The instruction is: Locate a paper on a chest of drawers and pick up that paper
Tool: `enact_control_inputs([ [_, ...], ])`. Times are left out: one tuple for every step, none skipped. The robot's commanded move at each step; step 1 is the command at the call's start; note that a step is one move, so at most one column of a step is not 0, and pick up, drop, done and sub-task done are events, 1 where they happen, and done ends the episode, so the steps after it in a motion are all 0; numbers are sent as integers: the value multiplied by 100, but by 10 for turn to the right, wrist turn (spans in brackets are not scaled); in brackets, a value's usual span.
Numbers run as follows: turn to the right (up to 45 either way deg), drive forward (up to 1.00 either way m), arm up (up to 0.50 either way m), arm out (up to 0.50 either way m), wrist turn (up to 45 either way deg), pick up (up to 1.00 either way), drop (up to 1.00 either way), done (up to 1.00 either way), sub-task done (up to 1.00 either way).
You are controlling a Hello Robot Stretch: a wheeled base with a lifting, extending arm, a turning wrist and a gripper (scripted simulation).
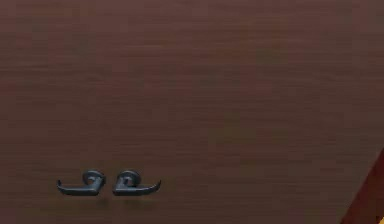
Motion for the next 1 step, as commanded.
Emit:
enact_control_inputs([
  [-450, 0, 0, 0, 0, 0, 0, 0, 0],
])
